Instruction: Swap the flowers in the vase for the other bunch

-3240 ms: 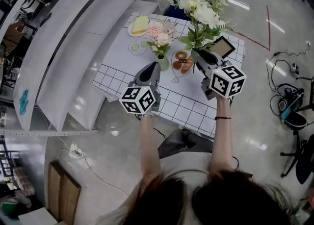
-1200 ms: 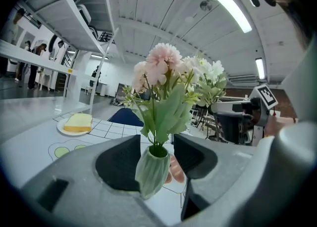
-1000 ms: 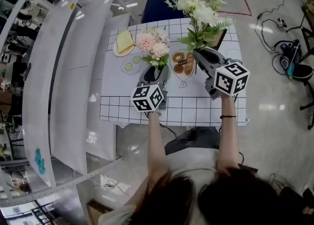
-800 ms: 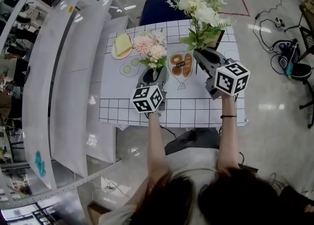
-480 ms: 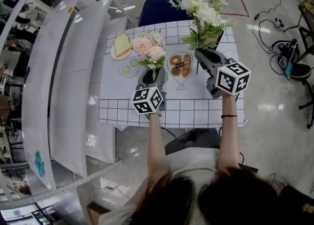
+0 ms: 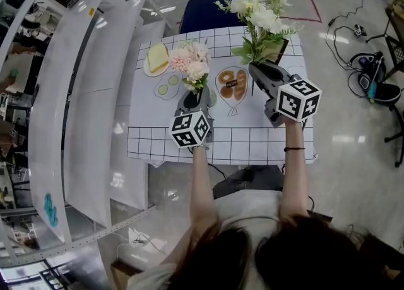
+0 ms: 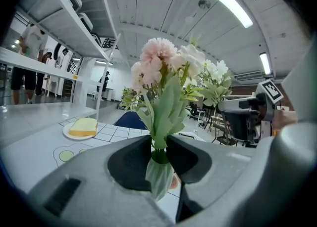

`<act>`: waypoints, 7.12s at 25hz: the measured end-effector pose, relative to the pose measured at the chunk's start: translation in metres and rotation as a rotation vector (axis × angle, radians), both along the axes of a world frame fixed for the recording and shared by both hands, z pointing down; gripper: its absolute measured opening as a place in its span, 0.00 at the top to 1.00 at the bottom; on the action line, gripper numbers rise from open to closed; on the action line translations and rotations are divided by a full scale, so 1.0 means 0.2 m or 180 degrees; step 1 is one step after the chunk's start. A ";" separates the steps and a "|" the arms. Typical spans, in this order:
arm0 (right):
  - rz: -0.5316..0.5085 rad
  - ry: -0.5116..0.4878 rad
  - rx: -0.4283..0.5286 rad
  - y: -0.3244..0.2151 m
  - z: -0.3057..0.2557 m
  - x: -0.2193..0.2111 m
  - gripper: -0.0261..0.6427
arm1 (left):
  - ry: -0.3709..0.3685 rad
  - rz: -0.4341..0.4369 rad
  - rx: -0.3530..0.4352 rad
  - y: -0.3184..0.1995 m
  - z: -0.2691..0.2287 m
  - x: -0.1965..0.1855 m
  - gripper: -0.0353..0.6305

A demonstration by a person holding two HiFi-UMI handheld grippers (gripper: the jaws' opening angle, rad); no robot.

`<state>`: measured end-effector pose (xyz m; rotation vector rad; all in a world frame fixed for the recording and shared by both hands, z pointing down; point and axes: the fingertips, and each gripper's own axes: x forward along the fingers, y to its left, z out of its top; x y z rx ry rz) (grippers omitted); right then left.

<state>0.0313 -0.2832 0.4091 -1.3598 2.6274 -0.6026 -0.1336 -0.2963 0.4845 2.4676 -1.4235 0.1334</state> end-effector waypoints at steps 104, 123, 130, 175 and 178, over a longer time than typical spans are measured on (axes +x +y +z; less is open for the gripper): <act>-0.0811 -0.0010 0.0078 -0.02 -0.16 -0.16 0.90 | 0.0713 -0.0949 0.0931 0.19 -0.66 -0.30 0.82; -0.0917 -0.0025 0.0080 -0.01 -0.16 -0.20 0.90 | 0.0744 -0.1236 0.0749 0.28 -0.55 -0.42 0.83; -0.0935 -0.0027 0.0073 -0.01 -0.15 -0.20 0.90 | 0.0755 -0.1259 0.0747 0.29 -0.54 -0.43 0.83; -0.0591 -0.0325 0.0499 -0.10 -0.28 -0.54 0.90 | 0.0896 -0.1332 0.0423 0.30 -0.38 -0.71 0.83; -0.0566 -0.0306 0.0584 -0.10 -0.29 -0.56 0.90 | 0.0902 -0.1319 0.0421 0.29 -0.37 -0.73 0.83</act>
